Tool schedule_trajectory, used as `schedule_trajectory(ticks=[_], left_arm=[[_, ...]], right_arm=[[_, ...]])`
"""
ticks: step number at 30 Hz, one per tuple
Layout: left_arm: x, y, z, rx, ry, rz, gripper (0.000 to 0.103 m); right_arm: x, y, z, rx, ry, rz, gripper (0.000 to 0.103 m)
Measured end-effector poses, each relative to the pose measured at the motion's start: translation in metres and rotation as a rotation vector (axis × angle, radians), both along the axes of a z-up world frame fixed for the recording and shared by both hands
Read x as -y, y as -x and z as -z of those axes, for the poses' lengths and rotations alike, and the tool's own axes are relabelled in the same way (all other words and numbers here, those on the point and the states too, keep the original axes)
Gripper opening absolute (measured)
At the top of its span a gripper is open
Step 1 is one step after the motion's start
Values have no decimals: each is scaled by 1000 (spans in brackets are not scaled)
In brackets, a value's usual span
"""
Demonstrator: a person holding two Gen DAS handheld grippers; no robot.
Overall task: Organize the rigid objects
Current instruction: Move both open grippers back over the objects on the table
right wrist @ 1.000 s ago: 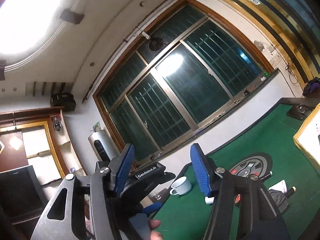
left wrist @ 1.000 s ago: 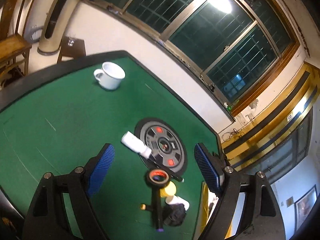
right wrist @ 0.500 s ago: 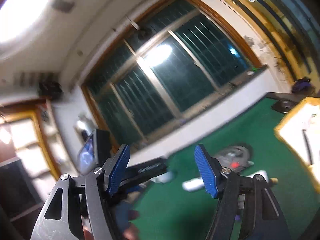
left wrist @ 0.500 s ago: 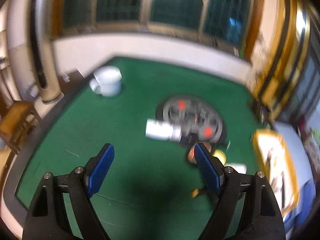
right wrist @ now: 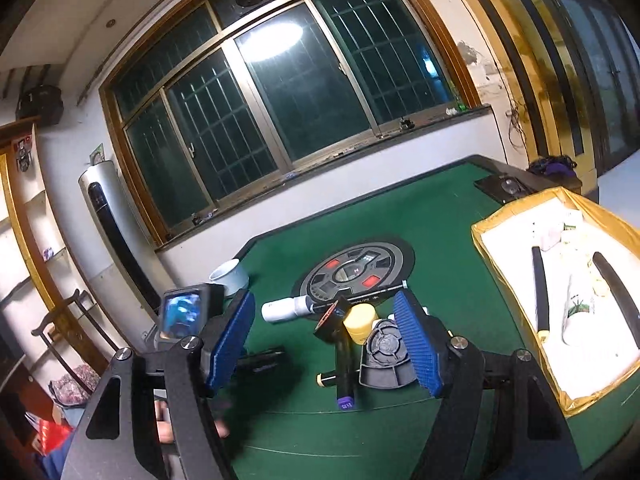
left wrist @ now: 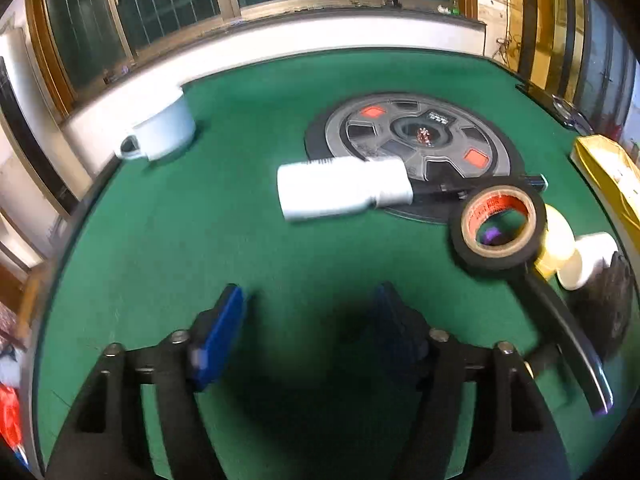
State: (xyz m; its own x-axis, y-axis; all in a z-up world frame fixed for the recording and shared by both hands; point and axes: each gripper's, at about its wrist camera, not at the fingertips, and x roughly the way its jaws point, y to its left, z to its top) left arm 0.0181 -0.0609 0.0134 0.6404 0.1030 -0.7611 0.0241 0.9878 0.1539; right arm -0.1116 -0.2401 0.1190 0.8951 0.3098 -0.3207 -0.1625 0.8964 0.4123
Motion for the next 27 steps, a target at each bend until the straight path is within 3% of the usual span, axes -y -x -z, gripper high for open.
schedule_trajectory(ticks=[4,5,7,8,27], left_arm=[[-9,-7,0,-12,30,-29,86],[-14,-9,0,-21,58,-36,88],[-30,-15,3,-59,150,-67,103],[-35,-17,4,-61,175,-80,103],[-38,-18,4,-65,167,-72,103]], right_arm=[[-6,1,0,11,14,-13,67],[-7,1,1,12,13,-15,67],[-7,0,1,6,14,-16,67],[-7,0,1,6,9,-16,67],[-14,20,-23,53,16,-46,68]])
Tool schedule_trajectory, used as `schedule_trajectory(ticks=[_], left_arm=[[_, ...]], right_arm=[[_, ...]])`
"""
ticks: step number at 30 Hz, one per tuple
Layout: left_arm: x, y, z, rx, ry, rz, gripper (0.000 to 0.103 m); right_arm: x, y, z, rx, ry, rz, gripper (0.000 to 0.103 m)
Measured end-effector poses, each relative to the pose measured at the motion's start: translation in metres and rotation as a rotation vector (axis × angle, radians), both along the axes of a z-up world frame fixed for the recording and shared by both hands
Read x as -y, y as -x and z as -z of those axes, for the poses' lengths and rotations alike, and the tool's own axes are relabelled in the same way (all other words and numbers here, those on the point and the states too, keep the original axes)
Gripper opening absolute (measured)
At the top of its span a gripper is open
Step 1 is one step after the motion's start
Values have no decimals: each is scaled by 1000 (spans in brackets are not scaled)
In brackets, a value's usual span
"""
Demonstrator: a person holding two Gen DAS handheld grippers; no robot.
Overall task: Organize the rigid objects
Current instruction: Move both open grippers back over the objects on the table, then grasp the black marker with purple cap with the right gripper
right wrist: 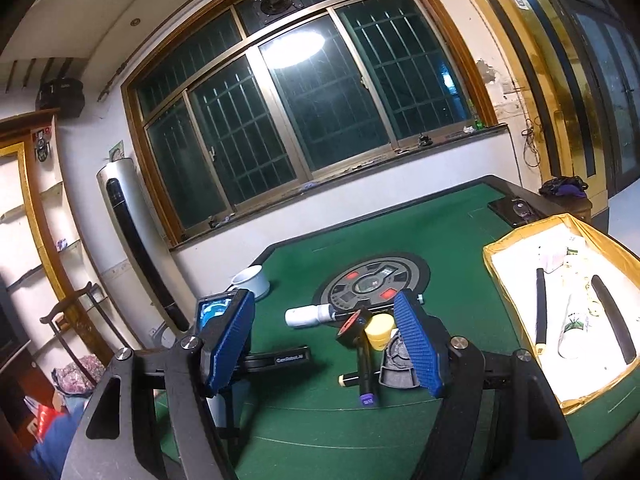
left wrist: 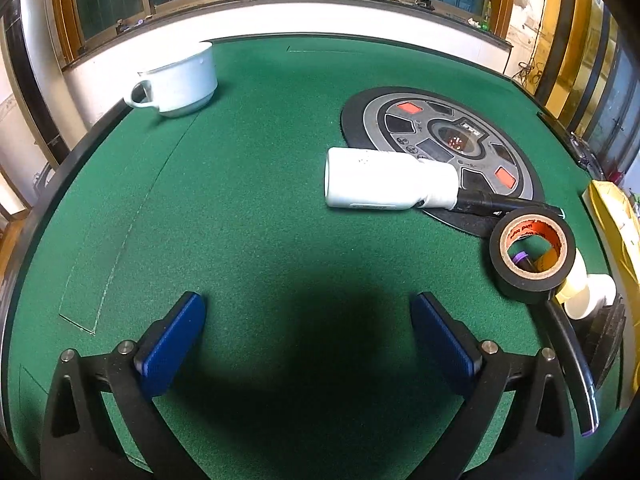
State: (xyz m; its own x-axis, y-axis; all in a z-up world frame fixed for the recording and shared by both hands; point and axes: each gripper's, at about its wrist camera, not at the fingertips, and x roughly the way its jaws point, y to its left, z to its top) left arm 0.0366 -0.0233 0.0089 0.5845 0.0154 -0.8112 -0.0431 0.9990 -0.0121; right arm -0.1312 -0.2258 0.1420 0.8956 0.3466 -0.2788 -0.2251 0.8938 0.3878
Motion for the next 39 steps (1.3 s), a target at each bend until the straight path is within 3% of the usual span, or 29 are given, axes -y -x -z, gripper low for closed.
schedule_trajectory(ticks=[3,16,24,27,31,35,39], left_arm=[[-1,5,-1,-1,-8,90,103],[1,5,-1,-2,-10,92,103],[2,6,-1,-5,-13,87,103],[-1,5,-3,-54,-9,127,103],[-19,16,-13,35,38,126,84],[-53,31,-48,250,224,181,84],[-70,32,-56,309,256,147,84]], right_arm=[[-4,3,-4,12,4,-7,68],[2,-3,3,-13,24,-8,70],[18,-20,26,-179,90,-28,70],[18,-31,39,-233,98,-42,70],[7,-44,51,-303,126,-90,70],[-12,-52,56,-327,191,-169,70],[-35,-67,58,-372,292,-228,70]])
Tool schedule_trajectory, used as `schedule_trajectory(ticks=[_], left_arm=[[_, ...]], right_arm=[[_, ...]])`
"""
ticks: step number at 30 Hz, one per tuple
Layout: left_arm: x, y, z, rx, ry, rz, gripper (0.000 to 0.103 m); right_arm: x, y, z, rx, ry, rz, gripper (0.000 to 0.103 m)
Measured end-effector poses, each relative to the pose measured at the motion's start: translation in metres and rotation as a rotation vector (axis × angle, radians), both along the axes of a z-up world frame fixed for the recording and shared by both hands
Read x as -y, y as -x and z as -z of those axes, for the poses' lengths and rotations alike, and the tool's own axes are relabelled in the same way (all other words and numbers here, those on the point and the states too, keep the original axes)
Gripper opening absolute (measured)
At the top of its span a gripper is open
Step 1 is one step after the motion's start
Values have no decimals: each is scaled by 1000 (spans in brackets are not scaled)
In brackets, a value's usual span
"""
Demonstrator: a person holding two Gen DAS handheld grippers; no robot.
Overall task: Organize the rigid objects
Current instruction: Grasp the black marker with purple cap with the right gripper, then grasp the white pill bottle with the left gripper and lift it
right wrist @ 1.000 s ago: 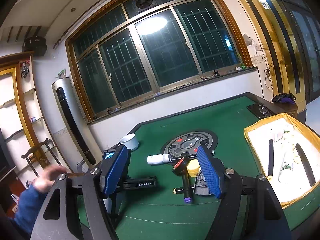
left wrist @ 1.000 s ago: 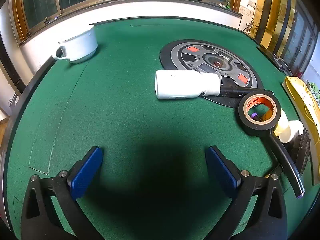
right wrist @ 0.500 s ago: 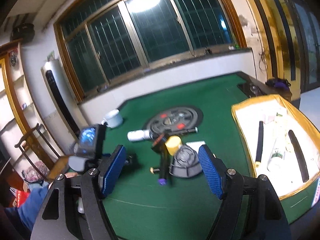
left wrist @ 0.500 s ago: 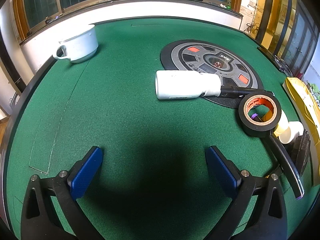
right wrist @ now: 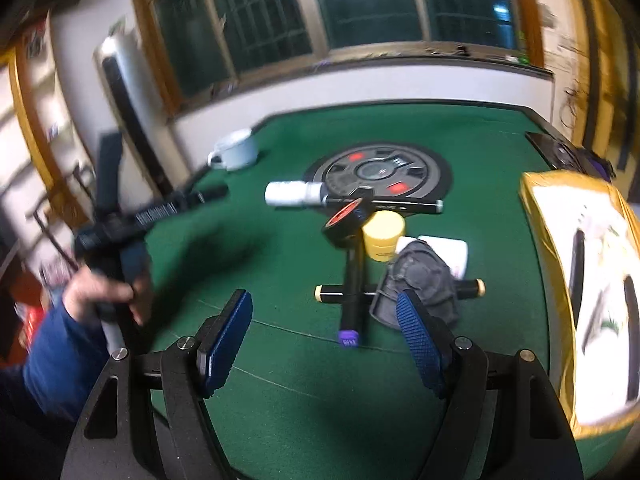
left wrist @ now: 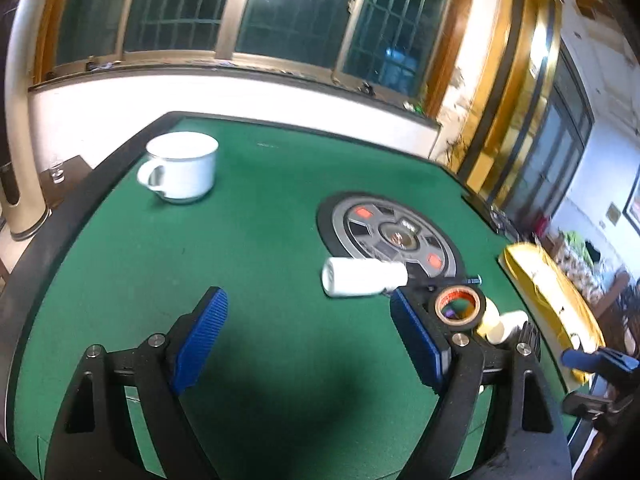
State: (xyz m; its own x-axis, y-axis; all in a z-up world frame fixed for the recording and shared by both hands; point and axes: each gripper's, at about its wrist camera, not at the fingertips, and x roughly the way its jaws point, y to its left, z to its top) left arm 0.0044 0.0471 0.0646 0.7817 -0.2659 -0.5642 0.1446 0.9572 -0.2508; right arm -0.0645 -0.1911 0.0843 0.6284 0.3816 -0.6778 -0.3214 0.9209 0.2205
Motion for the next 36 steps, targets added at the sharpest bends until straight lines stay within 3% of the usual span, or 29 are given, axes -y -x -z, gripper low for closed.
schedule_trajectory(ticks=[1,5,9,11,14,16,20,23,26,28,31,36], left_arm=[[1,0,-1,-3,-9,1,84],[11,5,-3,21,-53,42,82],[15,5,2,-2,-83,70,59],[17,5,4,-10,-86,84,58],[19,6,4,-5,-81,103,58],[19,7,4,-6,-79,114,58],[16,4,4,-16,-61,119,58],[17,-3,5,-49,-31,157,58],[27,-13,-1,-48,-101,183,58],[34,-24,-7,-51,-155,211,58],[53,-51,-10,-84,-254,317,58],[82,-82,-4,-125,-448,460,58]], right_arm=[[-5,-6,0,-20,12,-13,69],[-20,-33,6,-84,65,-59,48],[-32,-61,17,-164,147,-58,38],[-33,-76,24,-217,179,-48,30],[-36,-96,36,-282,215,-60,27],[-38,-105,44,-310,233,-72,20],[-34,-95,45,-315,173,-97,17],[-28,-61,35,-266,77,-111,15],[-16,-27,27,-204,-49,-130,14],[-11,-10,24,-166,-80,-130,14],[0,7,23,-144,-159,-118,14],[-2,12,28,-159,-80,-119,14]])
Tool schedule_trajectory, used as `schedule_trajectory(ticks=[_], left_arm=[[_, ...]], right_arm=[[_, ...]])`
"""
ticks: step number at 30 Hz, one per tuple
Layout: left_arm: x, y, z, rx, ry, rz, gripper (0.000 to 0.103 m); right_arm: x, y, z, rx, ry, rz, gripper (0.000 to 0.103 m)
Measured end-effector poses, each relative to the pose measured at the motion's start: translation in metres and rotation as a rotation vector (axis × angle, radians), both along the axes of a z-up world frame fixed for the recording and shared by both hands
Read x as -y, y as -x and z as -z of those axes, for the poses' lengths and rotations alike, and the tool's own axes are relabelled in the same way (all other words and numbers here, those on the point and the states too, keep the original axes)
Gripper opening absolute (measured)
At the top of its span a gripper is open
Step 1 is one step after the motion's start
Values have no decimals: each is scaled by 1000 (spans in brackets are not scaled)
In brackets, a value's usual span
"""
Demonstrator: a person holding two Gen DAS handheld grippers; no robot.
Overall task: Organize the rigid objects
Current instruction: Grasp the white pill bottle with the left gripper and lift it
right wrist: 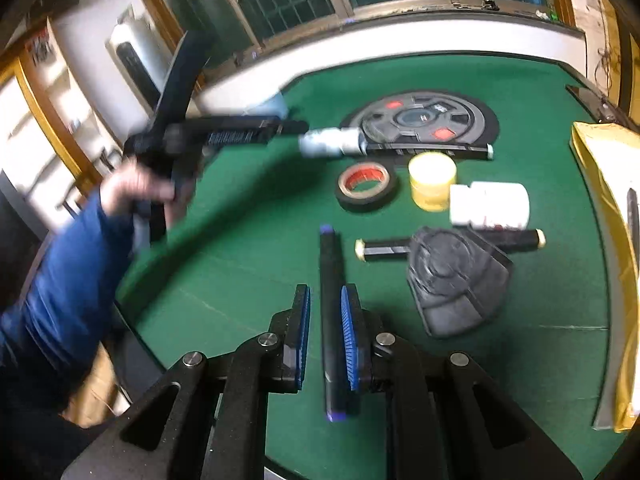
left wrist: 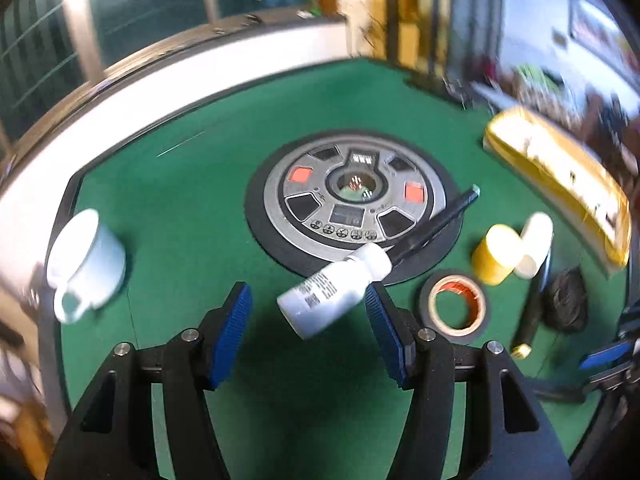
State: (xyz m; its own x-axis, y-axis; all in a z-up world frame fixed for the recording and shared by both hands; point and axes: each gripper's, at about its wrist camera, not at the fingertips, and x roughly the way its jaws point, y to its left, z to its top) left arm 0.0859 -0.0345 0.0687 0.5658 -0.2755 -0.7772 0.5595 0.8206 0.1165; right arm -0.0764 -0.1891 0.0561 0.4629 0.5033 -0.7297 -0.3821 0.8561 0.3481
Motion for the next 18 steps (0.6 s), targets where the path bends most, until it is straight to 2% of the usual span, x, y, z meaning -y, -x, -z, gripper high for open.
schedule_trajectory(ticks=[3,6,9,13,15,18], left_arm=[[3,-7,3,-49,-23,92,58],[8,-7,4,-83,-26,172,58],[17,-8,7,-87,-82,226,58],[26,-11,18,-103,-156,289,58],[32,-12,27,-94,-216,315,58],[39,-16,37,-82,-265,323,58]], right_arm=[[-5,3,1,-47,42,-35,17],[-9,6,-3,-24,71,-47,21],[-15,5,-8,-8,145,-38,22],[-15,8,-26,39,88,-70,23],[-16,5,-28,30,99,-73,32],[-21,4,-27,37,143,-94,38]])
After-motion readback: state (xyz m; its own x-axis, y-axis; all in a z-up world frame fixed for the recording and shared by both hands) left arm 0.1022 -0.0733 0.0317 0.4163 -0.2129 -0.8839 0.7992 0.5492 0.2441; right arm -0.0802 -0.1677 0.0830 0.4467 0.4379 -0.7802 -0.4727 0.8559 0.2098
